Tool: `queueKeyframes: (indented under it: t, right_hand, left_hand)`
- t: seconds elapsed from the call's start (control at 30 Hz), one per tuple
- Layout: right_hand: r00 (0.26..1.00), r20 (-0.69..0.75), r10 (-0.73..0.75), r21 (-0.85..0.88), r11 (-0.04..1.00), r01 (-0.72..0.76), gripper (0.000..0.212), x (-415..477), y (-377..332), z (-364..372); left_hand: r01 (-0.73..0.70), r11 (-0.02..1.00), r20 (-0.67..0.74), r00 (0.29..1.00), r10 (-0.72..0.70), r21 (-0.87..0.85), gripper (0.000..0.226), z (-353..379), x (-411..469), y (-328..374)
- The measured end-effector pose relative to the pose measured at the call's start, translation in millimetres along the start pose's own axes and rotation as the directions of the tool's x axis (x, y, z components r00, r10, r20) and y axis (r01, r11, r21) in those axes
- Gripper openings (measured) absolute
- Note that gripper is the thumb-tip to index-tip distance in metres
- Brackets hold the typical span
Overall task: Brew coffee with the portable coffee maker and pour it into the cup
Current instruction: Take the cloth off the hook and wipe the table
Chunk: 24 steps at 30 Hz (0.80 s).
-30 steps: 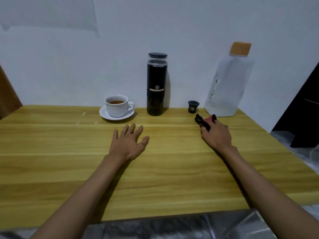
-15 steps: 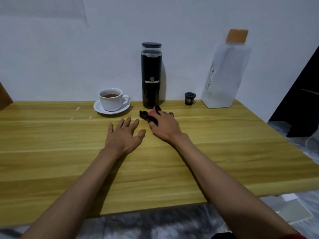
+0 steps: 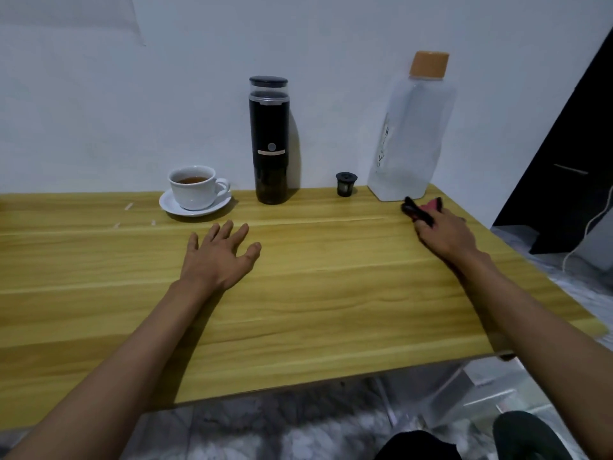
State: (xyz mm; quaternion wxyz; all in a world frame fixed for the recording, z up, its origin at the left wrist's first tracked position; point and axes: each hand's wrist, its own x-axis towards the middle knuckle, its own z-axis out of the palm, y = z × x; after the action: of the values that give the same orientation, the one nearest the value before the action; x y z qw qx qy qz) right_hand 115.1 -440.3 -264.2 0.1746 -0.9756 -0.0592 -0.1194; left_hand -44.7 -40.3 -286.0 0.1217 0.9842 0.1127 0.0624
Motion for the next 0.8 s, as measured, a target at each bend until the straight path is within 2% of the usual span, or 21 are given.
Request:
queueKeyframes:
  t: [0.1,0.23,0.43,0.63,0.73,0.8]
  right_hand:
    - [0.994,-0.03,0.106,-0.045,0.993,-0.108,0.049,-7,19,-7]
    - [0.993,-0.028,0.116,-0.093,0.989,-0.118,0.05,-28,3,-5]
    - [0.997,0.007,-0.082,-0.061,0.995,0.082,0.045,-74,-92,19]
    - [0.942,0.069,-0.329,0.04,0.944,0.327,0.045,-121,-194,50]
    - [0.935,0.076,-0.345,0.082,0.937,0.339,0.045,-127,-205,53]
    - [0.937,0.076,-0.341,0.083,0.939,0.335,0.044,-126,-204,51]
  left_hand:
    - [0.011,1.0,0.0,1.0,-0.011,0.001,0.067,1,1,0]
    - [0.002,1.0,-0.004,1.0,-0.002,0.008,0.067,1,1,0]
    - [-0.003,1.0,0.0,1.0,0.003,0.011,0.067,0,1,0]
    - [-0.003,1.0,0.006,1.0,0.003,-0.013,0.066,-1,1,0]
    - [-0.038,0.995,-0.014,0.999,0.037,-0.092,0.064,-1,1,-1]
    - [-0.055,0.973,-0.036,0.998,0.048,-0.223,0.06,-7,0,-7]
